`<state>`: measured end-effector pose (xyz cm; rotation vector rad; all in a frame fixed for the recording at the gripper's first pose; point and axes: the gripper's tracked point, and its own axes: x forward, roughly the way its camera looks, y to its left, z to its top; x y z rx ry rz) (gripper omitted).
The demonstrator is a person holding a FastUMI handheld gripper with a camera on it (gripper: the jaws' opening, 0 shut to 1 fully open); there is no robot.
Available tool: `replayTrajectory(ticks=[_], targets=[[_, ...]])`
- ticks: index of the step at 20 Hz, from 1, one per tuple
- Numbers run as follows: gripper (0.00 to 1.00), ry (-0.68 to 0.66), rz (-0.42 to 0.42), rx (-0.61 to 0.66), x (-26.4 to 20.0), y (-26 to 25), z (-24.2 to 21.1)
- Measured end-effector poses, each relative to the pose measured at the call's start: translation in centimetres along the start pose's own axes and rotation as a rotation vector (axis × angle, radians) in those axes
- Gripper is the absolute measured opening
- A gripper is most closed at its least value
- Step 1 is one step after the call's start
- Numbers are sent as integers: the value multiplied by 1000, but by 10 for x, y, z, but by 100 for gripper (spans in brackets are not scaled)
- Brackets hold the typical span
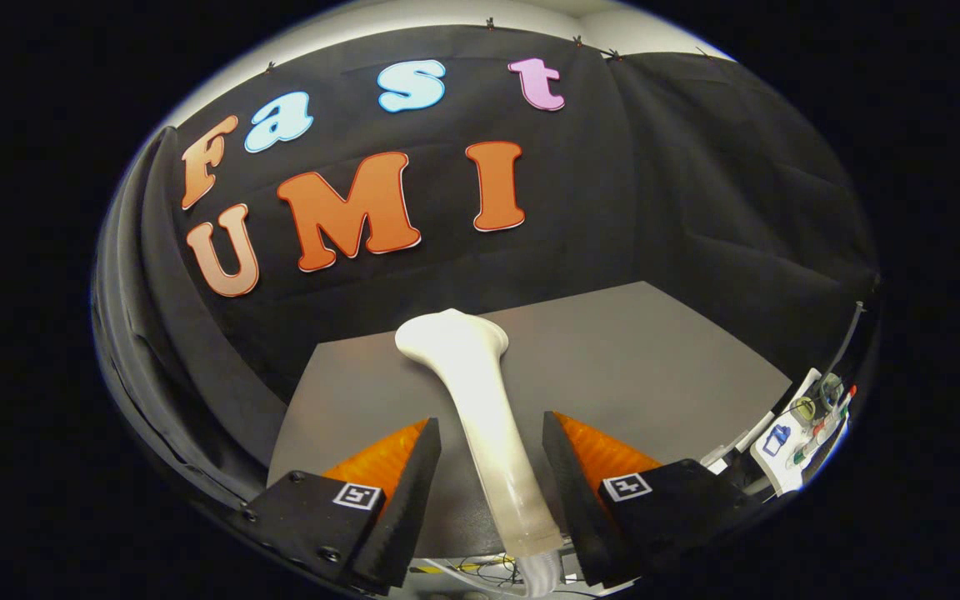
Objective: Iron the clothes twice with a garment steamer, once on the left side and once on the right side.
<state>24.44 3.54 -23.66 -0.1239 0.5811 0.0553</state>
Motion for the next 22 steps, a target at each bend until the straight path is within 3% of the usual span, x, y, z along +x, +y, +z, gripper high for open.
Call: replayTrajectory(ticks=[6, 13, 18, 22], targets=[[70, 77, -7, -3, 23, -2, -12], [55, 111, 7, -29, 21, -4, -15], [45, 96, -33, -15, 16, -17, -5], [44, 58, 11, 30, -3, -16, 6]])
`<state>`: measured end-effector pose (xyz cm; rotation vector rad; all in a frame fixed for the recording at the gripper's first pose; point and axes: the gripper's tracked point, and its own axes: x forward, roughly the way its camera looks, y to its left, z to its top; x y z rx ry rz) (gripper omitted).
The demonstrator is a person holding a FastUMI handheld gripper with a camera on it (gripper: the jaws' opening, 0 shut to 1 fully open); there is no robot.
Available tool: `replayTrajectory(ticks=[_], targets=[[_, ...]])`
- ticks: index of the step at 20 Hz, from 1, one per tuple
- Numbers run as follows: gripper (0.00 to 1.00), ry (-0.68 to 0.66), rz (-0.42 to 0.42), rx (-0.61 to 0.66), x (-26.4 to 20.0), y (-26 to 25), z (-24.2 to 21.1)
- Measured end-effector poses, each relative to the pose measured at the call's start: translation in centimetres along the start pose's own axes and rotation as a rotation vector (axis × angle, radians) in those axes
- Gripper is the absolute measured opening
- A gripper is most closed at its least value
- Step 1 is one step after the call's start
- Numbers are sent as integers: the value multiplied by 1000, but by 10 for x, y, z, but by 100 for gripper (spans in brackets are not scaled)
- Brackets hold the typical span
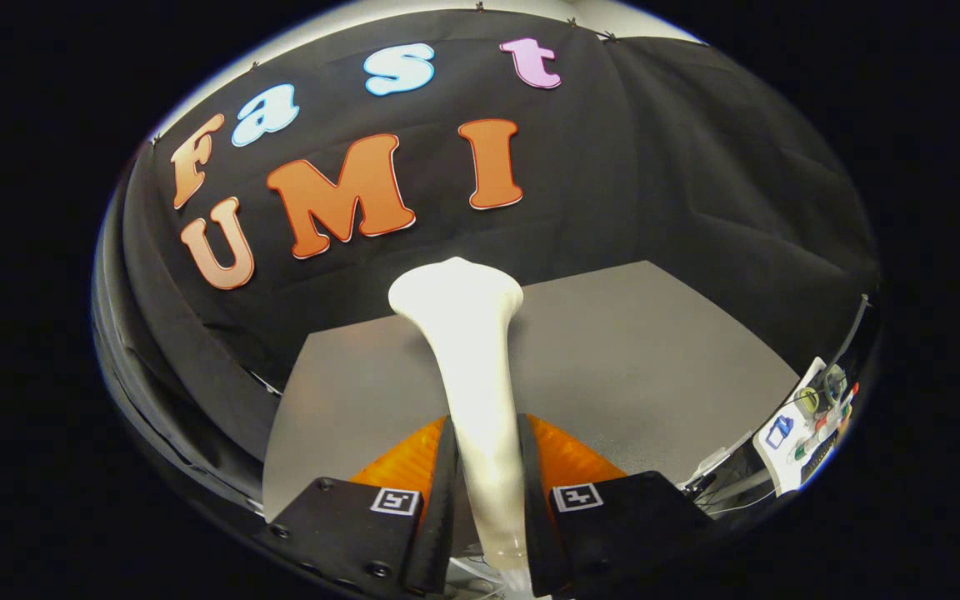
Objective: Iron the clothes twice with a garment steamer, once on the left side and once on the right side.
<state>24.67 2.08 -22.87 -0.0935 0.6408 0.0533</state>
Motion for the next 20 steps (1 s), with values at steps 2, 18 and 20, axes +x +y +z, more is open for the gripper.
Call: replayTrajectory(ticks=[2, 18, 20], targets=[[44, -26, 1, 10, -11, -1, 5], [44, -153, 67, 18, -126, 53, 0], [44, -173, 87, 13, -136, 72, 2]])
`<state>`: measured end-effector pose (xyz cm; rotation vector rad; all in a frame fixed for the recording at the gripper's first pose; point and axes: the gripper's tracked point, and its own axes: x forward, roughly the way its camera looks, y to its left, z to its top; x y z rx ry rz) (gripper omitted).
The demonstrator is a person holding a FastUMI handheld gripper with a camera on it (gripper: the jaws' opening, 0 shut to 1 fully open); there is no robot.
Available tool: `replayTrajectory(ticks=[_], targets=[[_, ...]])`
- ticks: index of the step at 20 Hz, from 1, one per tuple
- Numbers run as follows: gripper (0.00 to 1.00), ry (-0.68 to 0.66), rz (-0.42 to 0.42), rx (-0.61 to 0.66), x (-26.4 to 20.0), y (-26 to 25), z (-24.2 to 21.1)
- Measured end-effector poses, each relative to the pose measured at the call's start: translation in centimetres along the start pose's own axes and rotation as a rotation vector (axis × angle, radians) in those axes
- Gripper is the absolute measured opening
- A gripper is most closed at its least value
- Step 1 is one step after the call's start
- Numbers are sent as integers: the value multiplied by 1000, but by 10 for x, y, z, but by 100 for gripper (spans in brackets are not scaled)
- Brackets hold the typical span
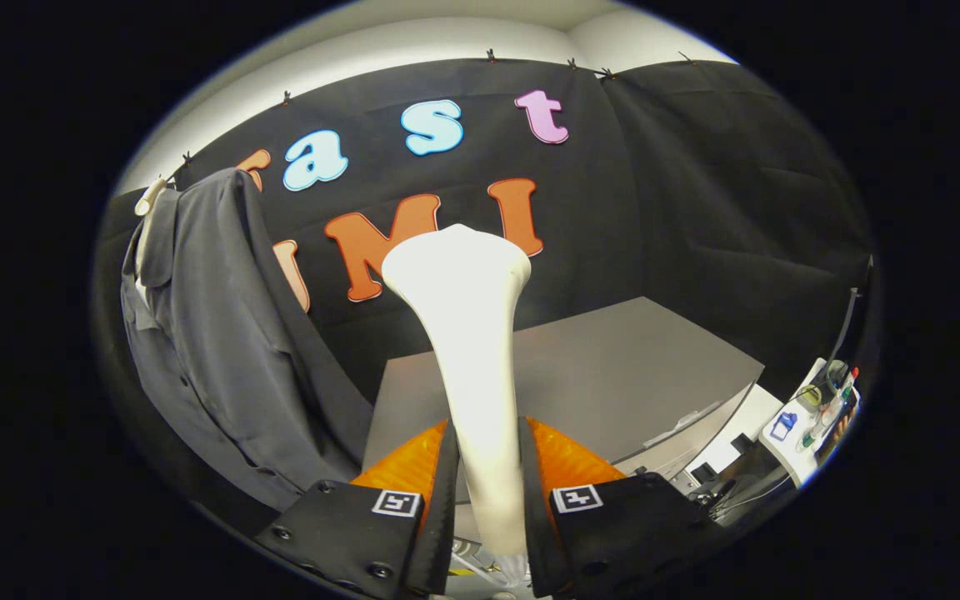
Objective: Iron the clothes twice with a garment steamer, once on the left side and once on the right side.
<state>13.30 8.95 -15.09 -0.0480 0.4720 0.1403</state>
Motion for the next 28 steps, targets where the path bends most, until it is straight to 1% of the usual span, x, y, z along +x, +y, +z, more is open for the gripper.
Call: replayTrajectory(ticks=[5, 8, 11, 15, 22, 28], targets=[[44, -56, 24, -51, -24, 55, 7], [44, -95, 43, -35, -45, 93, 16], [44, -151, 54, -51, -65, 134, 27], [44, -174, 71, -36, -81, 185, 18], [44, -188, 51, -32, -97, 232, -2], [44, -186, 50, -33, -97, 262, -12]])
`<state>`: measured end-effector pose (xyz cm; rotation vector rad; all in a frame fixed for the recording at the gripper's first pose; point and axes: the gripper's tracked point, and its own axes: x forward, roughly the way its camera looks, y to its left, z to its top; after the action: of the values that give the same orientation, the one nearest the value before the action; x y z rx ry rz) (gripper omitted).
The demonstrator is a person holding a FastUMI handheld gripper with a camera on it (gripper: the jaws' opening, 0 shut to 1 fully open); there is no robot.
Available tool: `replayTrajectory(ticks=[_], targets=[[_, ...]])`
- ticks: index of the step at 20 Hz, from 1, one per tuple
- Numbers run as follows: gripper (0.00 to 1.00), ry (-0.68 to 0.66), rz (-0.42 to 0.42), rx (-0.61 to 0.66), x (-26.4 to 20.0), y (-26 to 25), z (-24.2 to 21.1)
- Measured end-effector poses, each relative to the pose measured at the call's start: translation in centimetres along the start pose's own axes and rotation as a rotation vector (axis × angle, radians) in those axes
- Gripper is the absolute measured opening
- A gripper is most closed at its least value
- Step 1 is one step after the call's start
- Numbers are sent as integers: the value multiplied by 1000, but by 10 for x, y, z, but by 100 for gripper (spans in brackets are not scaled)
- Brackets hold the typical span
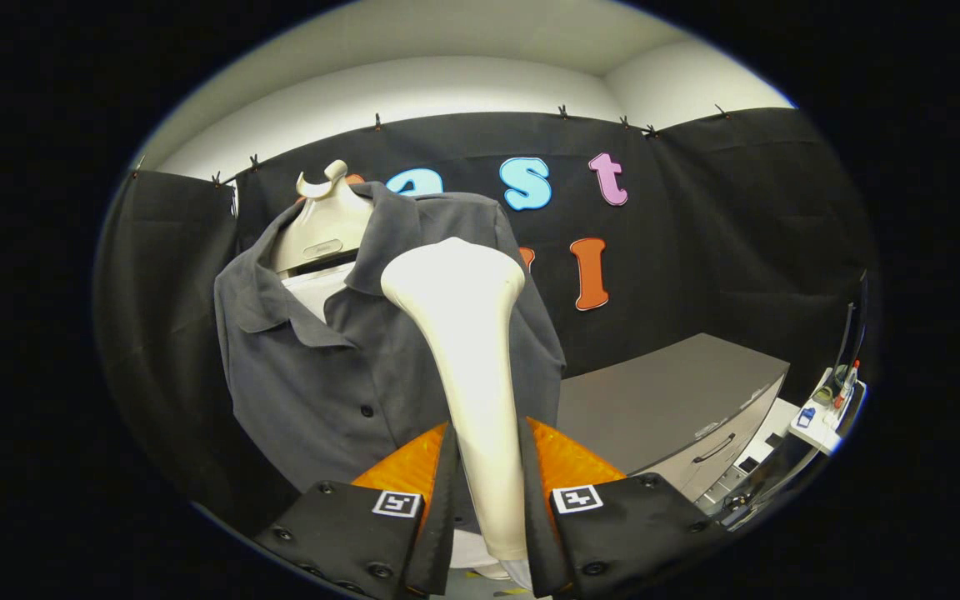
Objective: Iron the clothes twice with a garment steamer, once on the left side and once on the right side.
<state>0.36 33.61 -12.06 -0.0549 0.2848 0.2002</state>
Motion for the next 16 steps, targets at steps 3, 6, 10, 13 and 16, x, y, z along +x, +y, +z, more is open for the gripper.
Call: replayTrajectory(ticks=[3, 6, 10, 13, 16], targets=[[44, 22, 3, -6, 6, 8, -11], [44, 59, 0, -9, 22, 13, -24], [44, 114, -3, -13, 42, 16, -47], [43, 155, -9, -15, 48, 16, -66], [44, 196, -17, -15, 51, 14, -85]])
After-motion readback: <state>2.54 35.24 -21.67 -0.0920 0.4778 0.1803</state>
